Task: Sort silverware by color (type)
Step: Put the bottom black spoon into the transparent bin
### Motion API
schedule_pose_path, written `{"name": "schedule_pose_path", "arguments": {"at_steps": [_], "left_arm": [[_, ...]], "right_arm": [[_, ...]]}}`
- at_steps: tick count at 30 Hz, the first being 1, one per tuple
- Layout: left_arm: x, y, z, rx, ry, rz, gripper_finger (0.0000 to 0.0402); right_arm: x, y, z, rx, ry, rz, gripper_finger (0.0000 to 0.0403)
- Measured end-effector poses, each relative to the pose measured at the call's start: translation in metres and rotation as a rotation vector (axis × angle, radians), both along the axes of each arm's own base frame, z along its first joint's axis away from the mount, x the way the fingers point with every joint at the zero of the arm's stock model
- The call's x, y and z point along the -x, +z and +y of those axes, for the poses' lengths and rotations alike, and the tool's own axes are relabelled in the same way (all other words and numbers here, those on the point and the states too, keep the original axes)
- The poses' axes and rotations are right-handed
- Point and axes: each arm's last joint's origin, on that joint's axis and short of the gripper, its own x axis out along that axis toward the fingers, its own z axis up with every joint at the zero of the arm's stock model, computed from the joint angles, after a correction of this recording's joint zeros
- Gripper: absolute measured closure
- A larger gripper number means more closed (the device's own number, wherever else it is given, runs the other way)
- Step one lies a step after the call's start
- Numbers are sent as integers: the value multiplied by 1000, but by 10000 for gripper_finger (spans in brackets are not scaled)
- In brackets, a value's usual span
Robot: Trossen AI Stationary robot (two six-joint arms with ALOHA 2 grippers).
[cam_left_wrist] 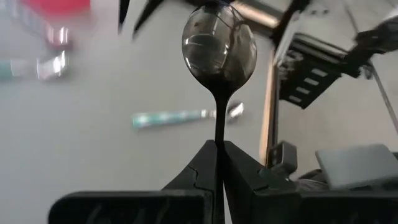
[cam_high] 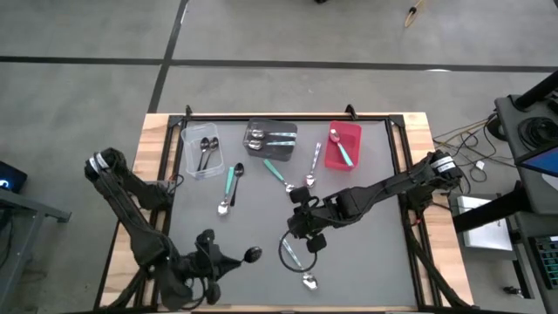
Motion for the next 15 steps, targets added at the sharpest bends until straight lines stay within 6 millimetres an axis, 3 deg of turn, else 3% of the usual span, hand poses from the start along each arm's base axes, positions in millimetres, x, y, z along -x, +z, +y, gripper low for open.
{"name": "schedule_pose_path", "arguments": {"at_steps": [6, 15], "left_arm": [[12, 33, 20, -188, -104, -77, 401], [21, 46, 37, -355, -202, -117, 402]], "right_arm": [[-14, 1, -11, -84, 112, -110, 342], [-29, 1, -30, -126, 186, -294, 342]]}}
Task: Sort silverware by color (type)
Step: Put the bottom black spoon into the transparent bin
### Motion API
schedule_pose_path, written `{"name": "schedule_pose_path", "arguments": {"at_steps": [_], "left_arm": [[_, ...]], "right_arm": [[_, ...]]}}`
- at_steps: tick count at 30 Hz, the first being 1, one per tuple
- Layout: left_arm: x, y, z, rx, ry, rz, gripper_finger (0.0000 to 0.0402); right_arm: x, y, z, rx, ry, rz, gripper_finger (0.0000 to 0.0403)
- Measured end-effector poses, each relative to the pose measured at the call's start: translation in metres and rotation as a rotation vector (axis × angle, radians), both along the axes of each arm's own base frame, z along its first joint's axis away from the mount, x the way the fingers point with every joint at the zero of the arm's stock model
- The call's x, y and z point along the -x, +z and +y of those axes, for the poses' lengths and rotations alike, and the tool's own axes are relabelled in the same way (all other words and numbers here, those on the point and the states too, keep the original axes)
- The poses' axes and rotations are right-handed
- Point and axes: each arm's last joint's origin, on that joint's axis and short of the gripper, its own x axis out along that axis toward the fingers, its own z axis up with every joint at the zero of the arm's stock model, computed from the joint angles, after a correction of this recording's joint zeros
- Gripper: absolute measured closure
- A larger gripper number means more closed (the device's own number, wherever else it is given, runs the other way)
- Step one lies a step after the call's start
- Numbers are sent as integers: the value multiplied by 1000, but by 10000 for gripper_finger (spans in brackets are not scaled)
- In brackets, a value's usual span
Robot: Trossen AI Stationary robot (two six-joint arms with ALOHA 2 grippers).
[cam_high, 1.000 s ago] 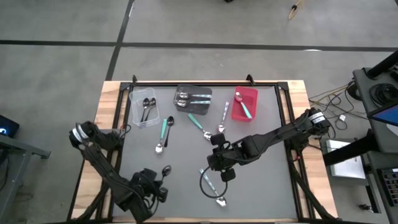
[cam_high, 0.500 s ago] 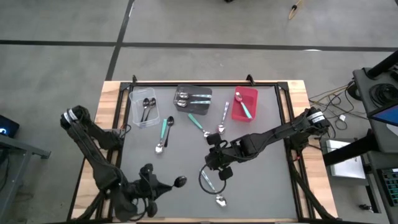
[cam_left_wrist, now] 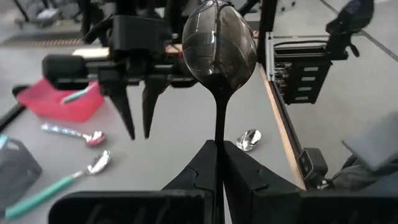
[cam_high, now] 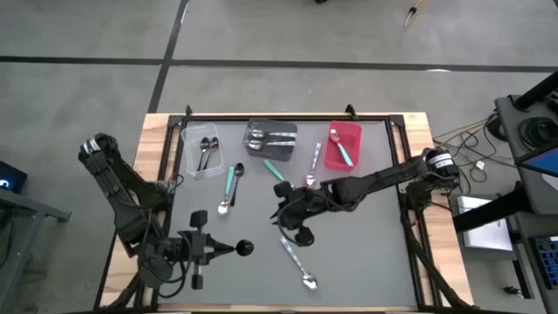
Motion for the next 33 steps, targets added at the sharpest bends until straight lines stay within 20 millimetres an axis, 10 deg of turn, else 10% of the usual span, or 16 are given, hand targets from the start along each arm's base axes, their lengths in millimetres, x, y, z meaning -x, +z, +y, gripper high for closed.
{"name": "schedule_pose_path", "arguments": {"at_steps": [33], "left_arm": [[23, -99, 89, 144, -85, -442, 401]], "right_arm": [[-10, 4, -43, -59, -145, -53, 342]]}}
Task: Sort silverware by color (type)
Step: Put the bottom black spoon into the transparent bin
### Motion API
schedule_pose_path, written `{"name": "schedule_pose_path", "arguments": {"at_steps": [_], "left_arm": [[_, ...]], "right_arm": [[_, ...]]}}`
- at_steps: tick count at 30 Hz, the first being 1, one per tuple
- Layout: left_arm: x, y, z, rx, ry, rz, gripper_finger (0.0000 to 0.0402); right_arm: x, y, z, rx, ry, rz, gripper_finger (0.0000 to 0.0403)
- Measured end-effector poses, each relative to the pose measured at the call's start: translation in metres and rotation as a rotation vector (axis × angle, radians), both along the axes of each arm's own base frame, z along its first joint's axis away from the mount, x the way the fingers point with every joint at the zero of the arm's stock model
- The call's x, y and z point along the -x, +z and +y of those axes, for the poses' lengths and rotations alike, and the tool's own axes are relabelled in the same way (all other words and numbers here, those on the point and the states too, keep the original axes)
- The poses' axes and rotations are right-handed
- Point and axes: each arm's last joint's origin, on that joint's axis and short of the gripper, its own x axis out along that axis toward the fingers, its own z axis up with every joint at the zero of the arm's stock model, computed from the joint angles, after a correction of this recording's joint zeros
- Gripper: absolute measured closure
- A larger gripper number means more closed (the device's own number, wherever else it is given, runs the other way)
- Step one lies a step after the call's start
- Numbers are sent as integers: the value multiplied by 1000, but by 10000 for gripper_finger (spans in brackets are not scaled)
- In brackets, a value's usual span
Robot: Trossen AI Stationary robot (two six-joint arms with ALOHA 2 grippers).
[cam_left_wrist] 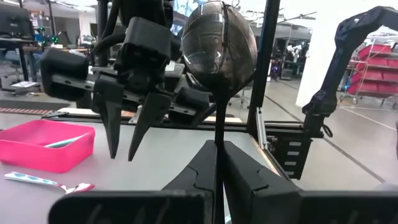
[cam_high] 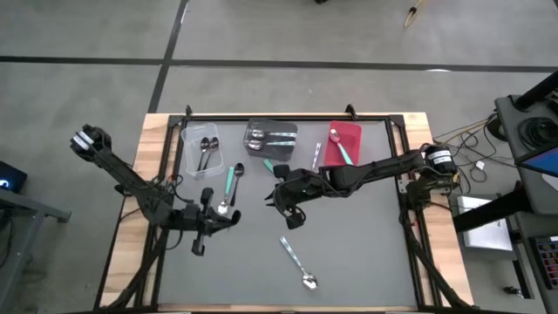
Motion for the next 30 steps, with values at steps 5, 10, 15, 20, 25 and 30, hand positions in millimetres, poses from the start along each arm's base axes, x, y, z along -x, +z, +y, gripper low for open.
{"name": "schedule_pose_path", "arguments": {"at_steps": [5, 10, 15, 20, 25, 30], "left_arm": [[0, 0, 0, 0, -1, 0, 401], [0, 0, -1, 0, -16, -2, 401], [0, -1, -1, -3, -26, 1, 401], [0, -1, -4, -7, -122, -1, 401], [1, -2, -8, -4, -234, 5, 401], [1, -4, -9, -13, -266, 19, 401]], "right_arm": [[-1, 1, -1, -16, -11, -15, 342], [-1, 1, -1, -16, -11, -16, 342], [-1, 2, -1, -16, -10, -19, 342], [-3, 6, 3, -95, 88, -62, 342], [-4, 11, 10, -193, 214, -123, 342], [-4, 13, 20, -206, 258, -173, 342]]}}
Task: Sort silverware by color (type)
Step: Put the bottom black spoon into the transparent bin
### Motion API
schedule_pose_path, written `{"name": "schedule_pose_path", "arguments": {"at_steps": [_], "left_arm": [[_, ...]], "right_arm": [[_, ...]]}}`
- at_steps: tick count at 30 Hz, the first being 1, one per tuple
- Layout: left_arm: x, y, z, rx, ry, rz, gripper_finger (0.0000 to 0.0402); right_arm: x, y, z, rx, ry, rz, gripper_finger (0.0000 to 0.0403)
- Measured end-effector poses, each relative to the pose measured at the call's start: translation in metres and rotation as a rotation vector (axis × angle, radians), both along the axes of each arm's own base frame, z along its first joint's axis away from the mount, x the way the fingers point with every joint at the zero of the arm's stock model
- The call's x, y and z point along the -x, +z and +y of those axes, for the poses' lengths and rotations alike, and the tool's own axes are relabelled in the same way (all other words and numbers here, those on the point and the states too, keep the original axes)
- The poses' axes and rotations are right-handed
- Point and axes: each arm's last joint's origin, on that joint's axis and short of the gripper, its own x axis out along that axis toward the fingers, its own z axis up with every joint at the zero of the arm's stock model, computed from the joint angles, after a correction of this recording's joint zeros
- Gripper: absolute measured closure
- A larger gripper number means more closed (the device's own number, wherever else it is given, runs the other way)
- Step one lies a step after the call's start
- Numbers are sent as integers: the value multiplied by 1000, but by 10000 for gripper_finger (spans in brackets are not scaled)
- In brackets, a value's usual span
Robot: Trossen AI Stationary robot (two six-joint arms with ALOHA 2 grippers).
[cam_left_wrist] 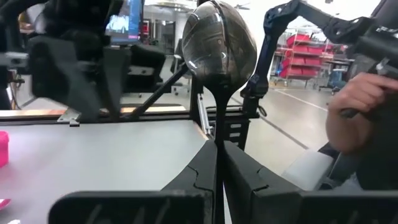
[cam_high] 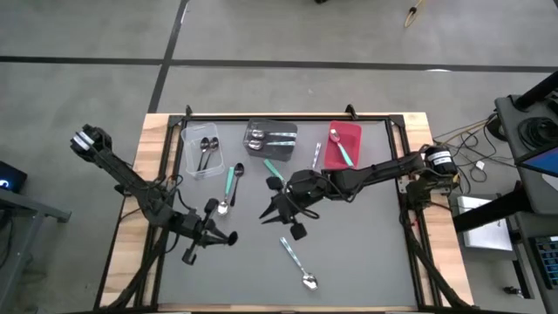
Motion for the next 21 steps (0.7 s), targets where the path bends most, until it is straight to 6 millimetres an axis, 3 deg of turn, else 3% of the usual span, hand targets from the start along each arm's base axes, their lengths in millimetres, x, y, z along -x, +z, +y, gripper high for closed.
{"name": "schedule_pose_path", "arguments": {"at_steps": [21], "left_arm": [[0, -1, 0, 10, 0, 11, 401]], "right_arm": [[0, 1, 7, -1, 17, -18, 342]]}}
